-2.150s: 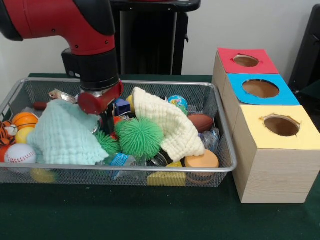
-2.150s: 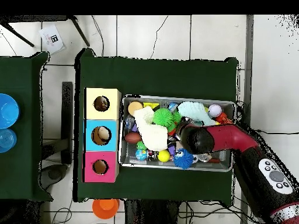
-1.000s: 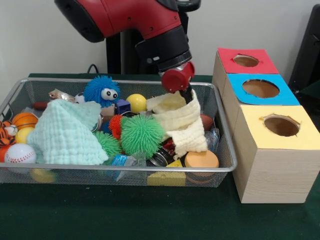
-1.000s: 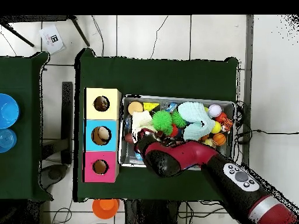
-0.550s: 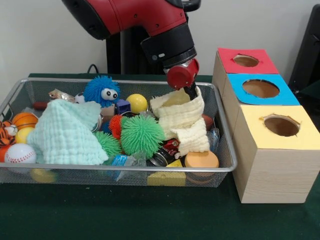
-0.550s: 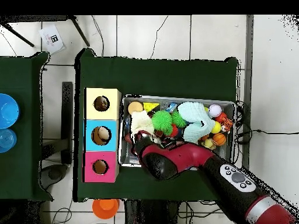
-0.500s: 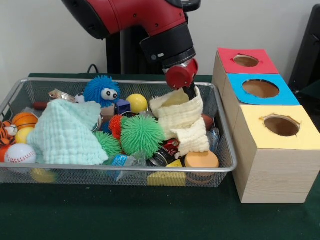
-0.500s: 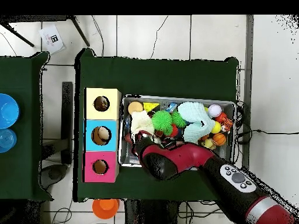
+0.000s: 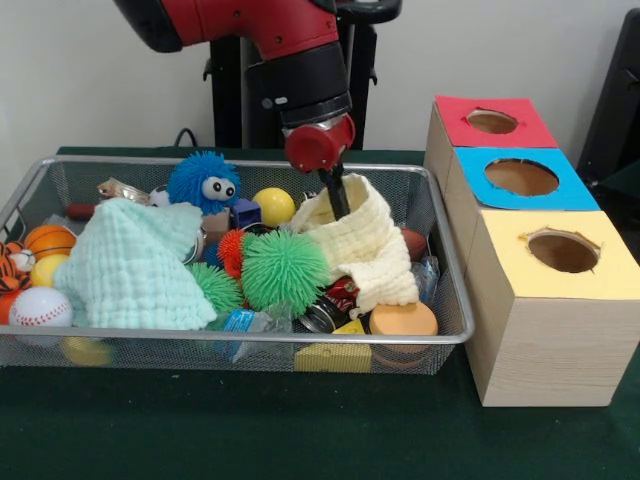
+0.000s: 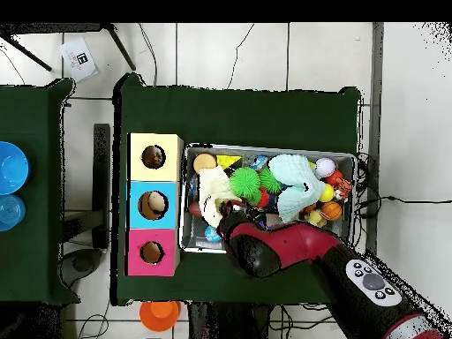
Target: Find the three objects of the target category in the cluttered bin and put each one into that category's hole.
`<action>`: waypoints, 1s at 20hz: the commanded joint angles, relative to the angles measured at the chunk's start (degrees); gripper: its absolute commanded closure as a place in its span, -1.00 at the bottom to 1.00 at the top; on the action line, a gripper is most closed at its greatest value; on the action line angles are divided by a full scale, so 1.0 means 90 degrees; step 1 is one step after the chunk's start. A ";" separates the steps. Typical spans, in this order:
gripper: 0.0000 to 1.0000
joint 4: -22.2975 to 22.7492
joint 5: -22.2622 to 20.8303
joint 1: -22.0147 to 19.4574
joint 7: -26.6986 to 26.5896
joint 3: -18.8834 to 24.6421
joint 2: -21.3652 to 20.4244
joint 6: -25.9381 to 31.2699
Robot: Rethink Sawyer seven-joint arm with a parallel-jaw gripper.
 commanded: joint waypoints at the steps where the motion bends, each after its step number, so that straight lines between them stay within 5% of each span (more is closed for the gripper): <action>1: 1.00 -0.0940 -0.0194 -0.0004 0.1076 -0.0531 -0.0151 -0.0183; 5: 1.00 -0.1131 -0.0293 -0.0394 0.0705 -0.0190 -0.0024 -0.0012; 11: 1.00 -0.1443 -0.0174 -0.1524 -0.0401 0.1112 0.0657 0.0927; 20: 1.00 -0.2900 -0.0094 -0.2143 -0.2158 0.2027 0.1974 0.2486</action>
